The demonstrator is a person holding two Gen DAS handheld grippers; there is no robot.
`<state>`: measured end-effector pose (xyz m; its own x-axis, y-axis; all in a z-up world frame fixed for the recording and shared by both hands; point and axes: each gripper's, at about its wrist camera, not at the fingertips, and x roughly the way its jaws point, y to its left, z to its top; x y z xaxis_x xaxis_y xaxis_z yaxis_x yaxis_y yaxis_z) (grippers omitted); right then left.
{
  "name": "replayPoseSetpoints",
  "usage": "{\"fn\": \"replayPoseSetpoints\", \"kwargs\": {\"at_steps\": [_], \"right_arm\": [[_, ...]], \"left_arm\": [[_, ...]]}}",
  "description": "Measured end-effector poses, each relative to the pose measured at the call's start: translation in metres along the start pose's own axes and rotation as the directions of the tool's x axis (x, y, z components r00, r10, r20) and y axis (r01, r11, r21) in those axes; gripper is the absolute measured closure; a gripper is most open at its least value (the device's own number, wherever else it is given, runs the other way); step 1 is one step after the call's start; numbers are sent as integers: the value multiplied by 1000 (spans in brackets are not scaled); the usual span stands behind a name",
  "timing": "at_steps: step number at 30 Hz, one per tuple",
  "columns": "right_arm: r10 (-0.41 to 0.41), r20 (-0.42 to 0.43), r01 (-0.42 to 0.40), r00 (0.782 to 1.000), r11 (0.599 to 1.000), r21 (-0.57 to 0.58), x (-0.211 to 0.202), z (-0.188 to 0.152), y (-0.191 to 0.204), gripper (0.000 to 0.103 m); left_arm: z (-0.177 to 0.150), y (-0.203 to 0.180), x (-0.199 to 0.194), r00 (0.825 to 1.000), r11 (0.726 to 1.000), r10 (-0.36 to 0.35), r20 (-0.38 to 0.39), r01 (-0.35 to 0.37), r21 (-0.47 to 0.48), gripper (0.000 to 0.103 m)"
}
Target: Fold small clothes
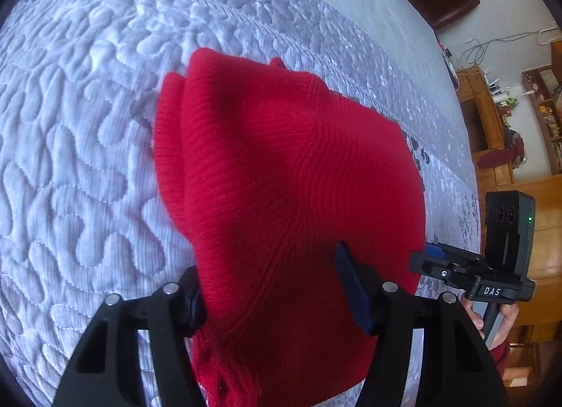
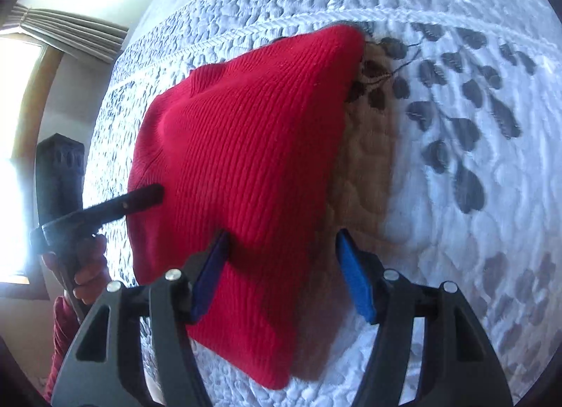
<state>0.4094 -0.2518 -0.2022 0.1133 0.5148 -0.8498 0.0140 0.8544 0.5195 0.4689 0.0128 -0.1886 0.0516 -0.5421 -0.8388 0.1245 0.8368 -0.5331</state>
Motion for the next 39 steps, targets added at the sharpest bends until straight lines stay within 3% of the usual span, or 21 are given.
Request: {"fn": "replayPoseSetpoints", "kwargs": {"at_steps": [2,3,4,5,8,16,25,35,39], "right_arm": [[46,-14,-46,999,999,25,8,2,-2,53],[68,-18,-68,998,997,43,11,3,-4,55],[73,-13,-72,997,996,49,12,3,-5,60],[80,-8,-80,997,996,46,11,2,-4,65],[106,12,-106,994,993,49,3,-3,-5,73],[121,15,-122,992,992,39,-25,-13,0,78],[107,21,-108,994,993,48,-78,-46,-11,78],[68,60,-71,996,996,57,-171,-137,-52,78],[49,27,-52,998,994,99,-181,-175,-85,77]], "left_arm": [[3,5,4,1000,1000,-19,-3,19,-25,40],[3,8,5,1000,999,-28,-2,28,-36,43],[4,13,4,1000,998,-19,3,19,-61,62],[3,17,2,1000,996,-5,7,6,-86,73],[1,35,0,996,977,-91,18,93,-189,83],[-2,7,-11,994,981,-96,45,102,-165,86],[-25,-61,-11,997,991,-81,-9,80,-105,87],[-99,-167,-11,994,995,-98,-45,99,15,87],[-142,-194,6,993,995,-86,-81,89,44,86]]}}
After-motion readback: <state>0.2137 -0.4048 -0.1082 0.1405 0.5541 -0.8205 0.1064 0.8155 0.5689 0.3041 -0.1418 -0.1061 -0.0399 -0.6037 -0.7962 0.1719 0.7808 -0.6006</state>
